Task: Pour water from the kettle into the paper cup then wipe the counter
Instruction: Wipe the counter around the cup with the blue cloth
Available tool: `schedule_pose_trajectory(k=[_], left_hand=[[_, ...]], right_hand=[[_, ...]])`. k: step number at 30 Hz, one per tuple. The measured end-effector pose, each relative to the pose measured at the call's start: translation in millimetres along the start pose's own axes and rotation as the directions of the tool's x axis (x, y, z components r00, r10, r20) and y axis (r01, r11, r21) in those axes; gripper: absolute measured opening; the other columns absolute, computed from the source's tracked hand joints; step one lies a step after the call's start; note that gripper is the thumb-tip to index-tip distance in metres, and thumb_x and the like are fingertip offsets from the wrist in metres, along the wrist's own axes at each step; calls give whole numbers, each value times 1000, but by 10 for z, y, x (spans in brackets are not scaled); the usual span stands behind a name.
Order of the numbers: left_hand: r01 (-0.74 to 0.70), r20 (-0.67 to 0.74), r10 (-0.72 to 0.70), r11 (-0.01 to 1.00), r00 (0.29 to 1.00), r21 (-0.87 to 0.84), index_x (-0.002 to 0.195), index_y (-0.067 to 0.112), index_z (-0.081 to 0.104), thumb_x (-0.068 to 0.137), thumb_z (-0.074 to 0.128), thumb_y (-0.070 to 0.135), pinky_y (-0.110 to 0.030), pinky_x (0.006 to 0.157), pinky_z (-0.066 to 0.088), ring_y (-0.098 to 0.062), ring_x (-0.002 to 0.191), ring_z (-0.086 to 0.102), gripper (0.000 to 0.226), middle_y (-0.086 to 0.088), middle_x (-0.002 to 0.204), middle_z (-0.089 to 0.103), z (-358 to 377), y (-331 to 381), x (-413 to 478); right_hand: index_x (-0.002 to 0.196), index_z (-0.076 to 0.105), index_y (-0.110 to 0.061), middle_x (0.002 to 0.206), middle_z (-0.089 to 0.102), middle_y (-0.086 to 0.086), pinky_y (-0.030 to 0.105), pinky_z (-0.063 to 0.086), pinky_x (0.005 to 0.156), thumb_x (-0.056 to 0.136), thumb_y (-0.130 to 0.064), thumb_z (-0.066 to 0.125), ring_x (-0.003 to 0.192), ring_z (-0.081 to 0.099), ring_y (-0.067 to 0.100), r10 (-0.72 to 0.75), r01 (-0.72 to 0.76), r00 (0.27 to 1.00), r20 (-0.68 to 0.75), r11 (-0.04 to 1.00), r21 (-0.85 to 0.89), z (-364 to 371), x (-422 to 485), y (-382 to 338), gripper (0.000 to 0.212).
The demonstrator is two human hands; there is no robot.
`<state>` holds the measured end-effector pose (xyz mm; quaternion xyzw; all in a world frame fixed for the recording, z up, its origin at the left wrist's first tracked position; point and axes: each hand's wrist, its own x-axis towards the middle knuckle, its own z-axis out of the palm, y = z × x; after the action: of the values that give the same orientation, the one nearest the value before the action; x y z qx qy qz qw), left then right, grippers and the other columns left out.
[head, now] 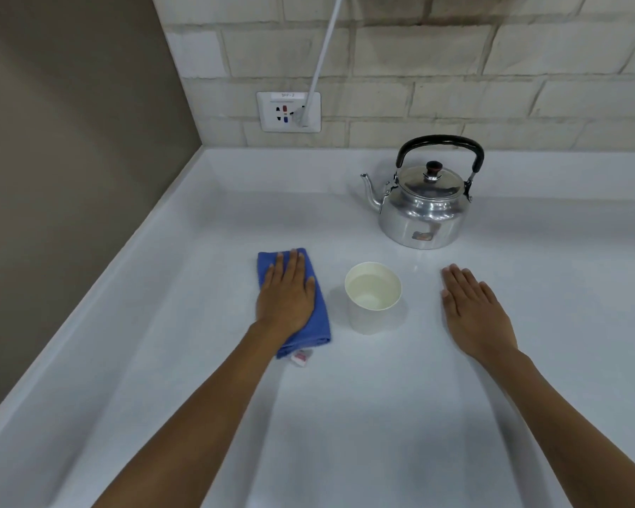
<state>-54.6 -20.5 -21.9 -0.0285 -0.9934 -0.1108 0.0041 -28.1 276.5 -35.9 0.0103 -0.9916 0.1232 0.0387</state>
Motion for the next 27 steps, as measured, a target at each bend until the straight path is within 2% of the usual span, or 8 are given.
schedule_pose_trajectory(k=[5,7,9,12,15,17,23,27], left_hand=[[-378,2,379,924,926,-57,145,23,-1,99,20,41,-14,108,-16,-7,142,-8,54,12,153,-4,26,-190,-269],[-451,25,452,892,892,-42,143,28,-3,98,20,42,-12,108,-15,-2,141,-8,52,18,150,-4,-50,-376,-219],[-382,8,382,924,924,-3,145,25,1,99,22,39,-18,112,-9,-6,142,-3,52,13,153,0,-94,-486,-29],[-109,-25,109,994,994,-2,147,15,6,100,21,34,-31,116,-1,-17,144,2,53,0,157,8,-72,-363,355],[43,-17,-44,999,999,-16,146,8,2,100,18,31,-38,117,0,-25,144,1,54,-9,157,5,9,-37,652],[6,-23,-6,1000,1000,-16,146,6,2,100,19,31,-39,117,1,-27,144,1,55,-10,157,6,65,175,735],[-421,2,422,905,907,-59,147,21,6,100,25,37,-24,113,-4,-12,143,-2,53,6,157,7,111,95,729],[-466,36,467,884,884,-41,147,22,7,100,23,37,-24,114,-4,-10,143,-1,52,6,157,7,41,20,927]], right_hand=[[146,10,-17,157,11,-1,33,7,119,98,-29,17,144,6,12,-6,6,1000,-3,1000,-2,-4,-6,16,50],[146,12,-16,157,13,0,34,8,119,98,-28,18,144,8,14,-11,11,1000,-19,1000,-6,-4,-11,8,50],[146,12,-16,157,14,0,34,8,119,98,-28,18,144,8,14,-10,9,1000,-28,1000,-16,-3,-13,-8,50],[146,13,-16,157,15,0,34,9,119,98,-27,18,144,9,14,4,-5,999,-37,1000,-22,-10,-12,-34,50],[146,15,-16,156,17,1,35,11,119,98,-26,21,144,11,15,5,-6,999,-47,1000,-29,-17,-14,-60,49],[146,14,-17,156,16,0,35,11,119,97,-26,20,144,11,15,8,-10,999,-44,999,-32,-25,-13,-61,50],[146,8,-21,157,9,-5,31,4,119,97,-28,17,144,3,9,18,-18,1000,-10,1000,-13,-40,-15,-51,50],[146,9,-21,157,9,-7,29,2,119,97,-28,18,143,2,7,26,-26,999,-24,999,19,-29,-24,-72,50]])
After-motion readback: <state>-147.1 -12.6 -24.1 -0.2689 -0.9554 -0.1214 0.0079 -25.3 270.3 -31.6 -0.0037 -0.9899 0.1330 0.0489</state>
